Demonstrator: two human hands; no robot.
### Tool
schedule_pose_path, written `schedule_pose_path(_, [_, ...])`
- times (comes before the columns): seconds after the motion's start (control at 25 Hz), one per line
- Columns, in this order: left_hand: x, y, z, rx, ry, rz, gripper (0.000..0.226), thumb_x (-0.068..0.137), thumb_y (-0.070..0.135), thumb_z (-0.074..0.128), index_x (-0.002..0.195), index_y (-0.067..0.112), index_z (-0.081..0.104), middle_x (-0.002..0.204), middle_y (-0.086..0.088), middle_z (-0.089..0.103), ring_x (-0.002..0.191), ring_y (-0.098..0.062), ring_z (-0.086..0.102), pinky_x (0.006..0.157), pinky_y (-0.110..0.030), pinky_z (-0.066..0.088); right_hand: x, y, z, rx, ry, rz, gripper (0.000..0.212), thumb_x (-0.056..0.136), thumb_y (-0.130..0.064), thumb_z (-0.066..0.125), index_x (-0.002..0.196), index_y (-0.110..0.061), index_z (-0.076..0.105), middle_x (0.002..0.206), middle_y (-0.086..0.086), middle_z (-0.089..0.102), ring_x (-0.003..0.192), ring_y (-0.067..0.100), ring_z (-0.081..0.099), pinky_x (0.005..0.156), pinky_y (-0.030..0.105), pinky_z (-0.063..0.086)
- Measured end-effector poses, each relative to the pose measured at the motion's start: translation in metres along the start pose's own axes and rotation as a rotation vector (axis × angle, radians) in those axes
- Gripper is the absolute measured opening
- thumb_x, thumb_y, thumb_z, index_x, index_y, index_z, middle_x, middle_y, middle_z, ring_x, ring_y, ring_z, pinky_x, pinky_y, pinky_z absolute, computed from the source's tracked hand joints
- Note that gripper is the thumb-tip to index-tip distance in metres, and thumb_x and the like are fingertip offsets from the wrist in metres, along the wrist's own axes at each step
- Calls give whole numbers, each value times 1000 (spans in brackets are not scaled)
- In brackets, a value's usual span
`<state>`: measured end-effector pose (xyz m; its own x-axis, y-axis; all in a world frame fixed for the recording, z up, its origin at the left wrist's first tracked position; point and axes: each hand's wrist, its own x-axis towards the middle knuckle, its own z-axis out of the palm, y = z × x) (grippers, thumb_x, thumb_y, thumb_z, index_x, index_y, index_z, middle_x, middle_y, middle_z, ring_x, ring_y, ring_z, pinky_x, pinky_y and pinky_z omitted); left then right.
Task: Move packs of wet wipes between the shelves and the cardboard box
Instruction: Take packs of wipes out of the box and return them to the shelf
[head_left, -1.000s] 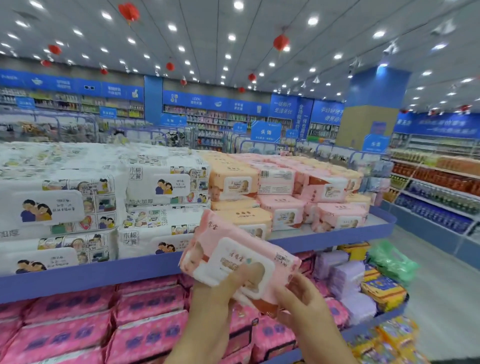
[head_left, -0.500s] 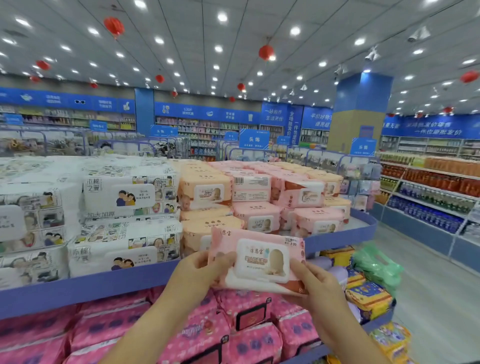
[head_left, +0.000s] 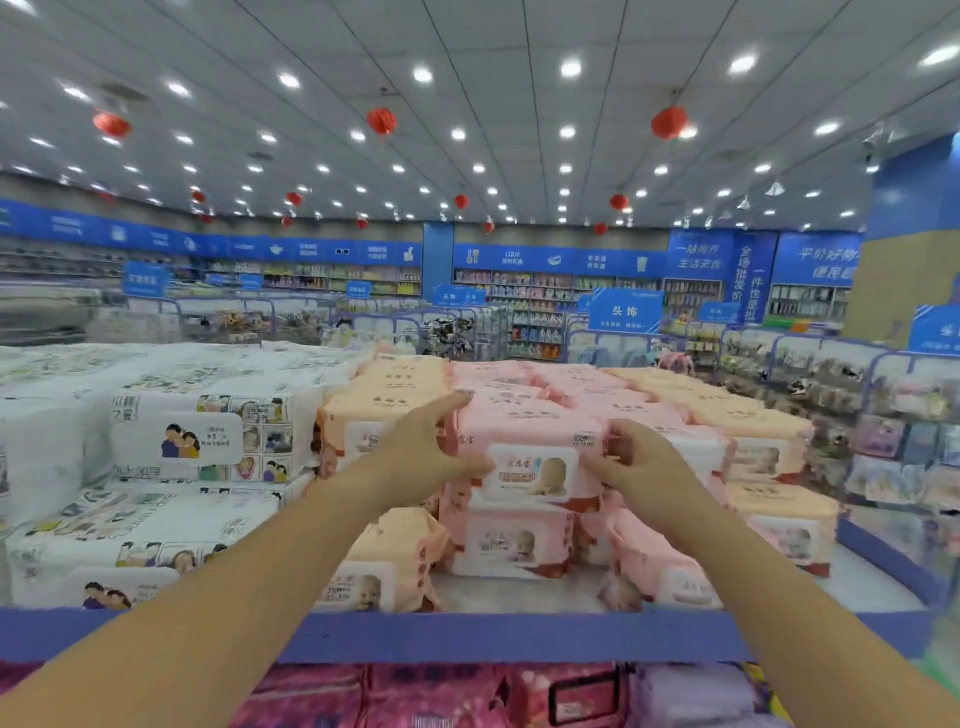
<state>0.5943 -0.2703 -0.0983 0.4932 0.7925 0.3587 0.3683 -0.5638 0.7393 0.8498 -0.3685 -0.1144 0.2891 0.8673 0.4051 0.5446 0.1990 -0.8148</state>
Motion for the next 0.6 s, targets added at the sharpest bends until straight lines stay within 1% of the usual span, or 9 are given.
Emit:
schedule_pose_path(0.04, [12,-5,5,42,35,6,83,83,33,83,154,31,40,130,7,50,117,-15,52,106,-33,43,20,3,7,-48,33,3,10,93,-18,69,102,-15,68,93,2,74,86,25,69,78,39,57])
schedule_pose_path(0.12, [32,-16,20,162,128,14,68,93,25,73,153,22,43,109,5,45,95,-13,51,92,-25,46,46,12,25,-162,72,37,16,94,-28,68,100,-13,65,93,1,69,88,25,64,77,36,52])
schedule_pose_path(0.2, [39,-26,35,324,222,31,55,97,19,67,149,18,49,114,4,43,96,-15,52,95,-30,48,46,16,42,-226,139,39,16,97,-32,63,106,-19,60,95,-9,63,95,19,58,74,28,44])
schedule_pose_path(0.24, [43,-32,39,377,262,46,52,97,17,66,147,17,52,121,2,42,98,-18,55,96,-34,50,42,19,46,-202,178,13,19,99,-32,60,115,-24,59,103,-14,63,101,15,57,79,23,42])
schedule_pose_path(0.32, [42,-34,46,424,302,38,48,97,13,65,144,17,53,132,-1,37,100,-23,60,93,-39,54,36,28,51,-135,210,-8,33,101,-31,57,133,-24,58,115,-14,62,109,11,55,87,25,41])
schedule_pose_path(0.4, [39,-28,50,462,316,-3,51,97,9,63,145,19,51,139,-4,32,103,-25,60,93,-35,54,35,36,51,-180,201,13,26,101,-35,55,121,-23,66,114,-10,69,99,12,60,78,27,44])
schedule_pose_path(0.48, [34,-19,51,472,319,-38,51,97,7,63,145,18,49,140,-5,31,102,-24,60,89,-29,51,37,35,50,-279,214,19,23,100,-39,55,98,-20,69,91,-6,71,82,12,62,61,23,40])
schedule_pose_path(0.56, [27,-8,51,446,302,-49,49,98,9,61,145,15,47,140,-5,35,104,-24,58,91,-32,50,36,28,47,-346,226,27,28,100,-41,55,86,-19,65,76,-7,64,71,7,58,54,19,34])
schedule_pose_path(0.6, [23,-5,51,450,279,-51,51,98,11,60,147,15,44,143,-5,36,111,-25,57,97,-35,48,32,24,47,-369,218,39,30,100,-42,54,86,-17,64,74,-7,63,69,6,56,53,19,33])
